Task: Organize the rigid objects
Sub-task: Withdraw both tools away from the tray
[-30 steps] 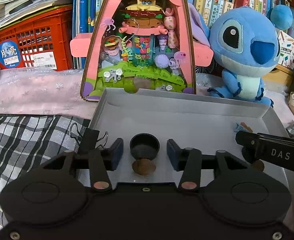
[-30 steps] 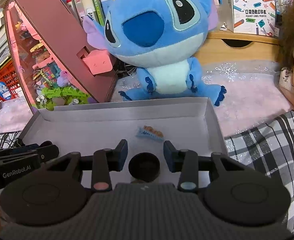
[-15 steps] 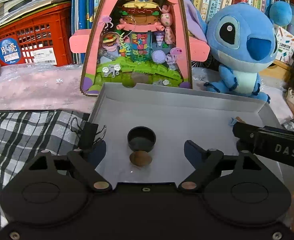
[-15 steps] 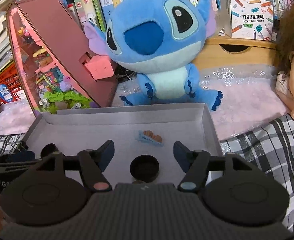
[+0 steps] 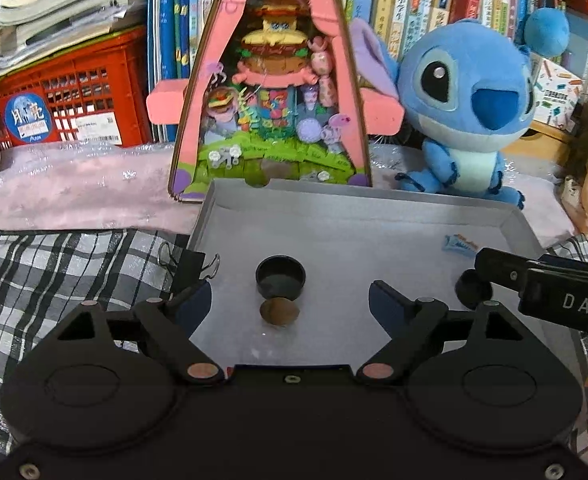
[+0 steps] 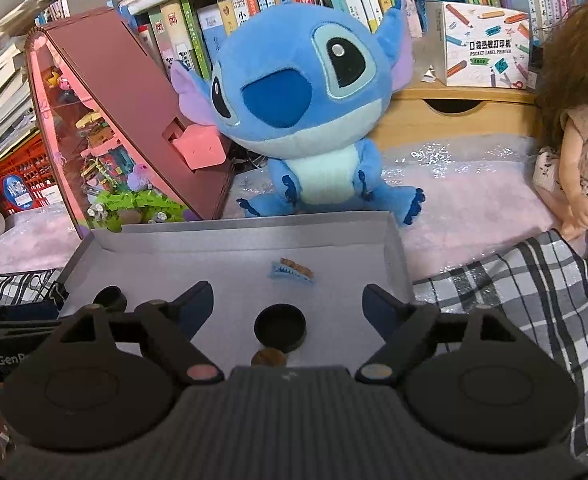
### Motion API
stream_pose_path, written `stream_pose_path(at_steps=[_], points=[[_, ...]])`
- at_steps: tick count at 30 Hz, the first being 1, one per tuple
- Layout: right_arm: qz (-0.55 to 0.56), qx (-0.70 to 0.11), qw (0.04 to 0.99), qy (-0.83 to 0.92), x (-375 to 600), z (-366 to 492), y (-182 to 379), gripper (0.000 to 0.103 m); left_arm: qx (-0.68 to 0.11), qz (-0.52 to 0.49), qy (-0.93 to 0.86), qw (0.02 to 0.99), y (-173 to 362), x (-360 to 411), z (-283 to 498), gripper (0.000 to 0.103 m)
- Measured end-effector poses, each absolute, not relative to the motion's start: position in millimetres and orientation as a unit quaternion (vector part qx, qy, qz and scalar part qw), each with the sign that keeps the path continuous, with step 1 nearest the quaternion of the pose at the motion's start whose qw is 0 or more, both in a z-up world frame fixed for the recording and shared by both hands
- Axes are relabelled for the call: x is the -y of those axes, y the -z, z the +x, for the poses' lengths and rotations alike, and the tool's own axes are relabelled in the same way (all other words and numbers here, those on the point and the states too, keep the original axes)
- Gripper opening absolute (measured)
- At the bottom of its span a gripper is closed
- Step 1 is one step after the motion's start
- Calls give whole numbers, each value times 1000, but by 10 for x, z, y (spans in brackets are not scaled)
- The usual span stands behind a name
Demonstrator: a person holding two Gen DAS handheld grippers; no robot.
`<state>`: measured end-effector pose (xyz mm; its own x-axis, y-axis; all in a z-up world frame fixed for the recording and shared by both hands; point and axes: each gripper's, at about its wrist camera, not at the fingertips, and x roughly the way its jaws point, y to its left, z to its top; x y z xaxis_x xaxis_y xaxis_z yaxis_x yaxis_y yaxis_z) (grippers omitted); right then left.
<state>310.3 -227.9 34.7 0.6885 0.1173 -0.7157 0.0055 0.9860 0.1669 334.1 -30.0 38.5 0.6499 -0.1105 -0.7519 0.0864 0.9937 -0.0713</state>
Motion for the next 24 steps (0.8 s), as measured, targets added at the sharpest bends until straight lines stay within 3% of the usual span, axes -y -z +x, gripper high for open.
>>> stream_pose_path(at_steps=[24], points=[[62, -348, 935, -29, 2291, 2514, -605, 96, -351, -1, 72, 934, -659, 259, 2527, 86]])
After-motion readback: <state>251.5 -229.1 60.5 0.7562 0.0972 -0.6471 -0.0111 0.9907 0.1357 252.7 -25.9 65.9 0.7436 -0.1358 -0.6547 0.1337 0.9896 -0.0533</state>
